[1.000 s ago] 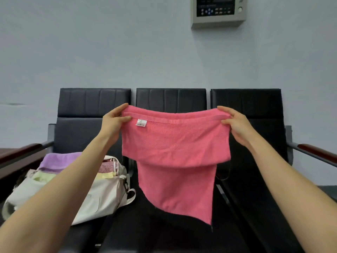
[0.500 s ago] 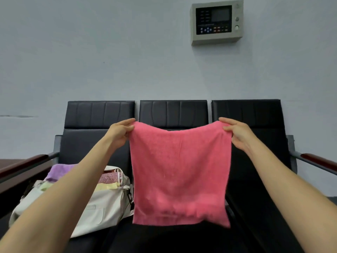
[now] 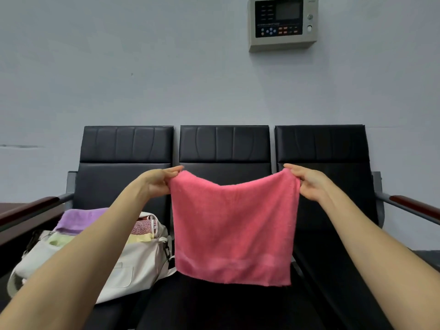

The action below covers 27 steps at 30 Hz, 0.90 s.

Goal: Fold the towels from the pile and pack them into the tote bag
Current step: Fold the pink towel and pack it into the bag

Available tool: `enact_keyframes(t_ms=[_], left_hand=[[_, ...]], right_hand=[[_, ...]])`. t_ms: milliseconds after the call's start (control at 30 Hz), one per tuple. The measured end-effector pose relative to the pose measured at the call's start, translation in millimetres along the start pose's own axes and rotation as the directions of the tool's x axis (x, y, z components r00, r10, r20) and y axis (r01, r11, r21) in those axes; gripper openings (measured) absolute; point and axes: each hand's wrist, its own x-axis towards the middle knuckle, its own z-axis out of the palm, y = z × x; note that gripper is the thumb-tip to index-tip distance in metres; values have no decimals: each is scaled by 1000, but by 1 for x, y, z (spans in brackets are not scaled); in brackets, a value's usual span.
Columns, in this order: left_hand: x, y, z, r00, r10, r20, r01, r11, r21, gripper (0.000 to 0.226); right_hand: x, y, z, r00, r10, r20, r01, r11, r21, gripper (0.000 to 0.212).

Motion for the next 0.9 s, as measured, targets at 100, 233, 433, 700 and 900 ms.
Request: enact_keyframes(t_ms=[100,233,433,700,900], left_hand=[[2,-5,-1,988,115,-100,-114,993,18,42],[5,-6,0,853,420,-309,-442,897,-1,39],[1,2,1,755,580,-307,-507,813,287,32],[-10,0,3,625,752,-210,-362,517,776,36],[-12,-1,-2,604,781,-158,-263,382,886,32]], right_hand=[[-2,2,-1,997,-80,-11,79,995,-63,36],[-7,-2,4,961,-271,-58,268,962,-49,30],[-16,-11,8,904,-424,-52,409,895,-179,30],[-28,-3,11,719,-694,-30,418,466,-780,22],[-30,3,16,652,-757,45,428,318,-846,19]])
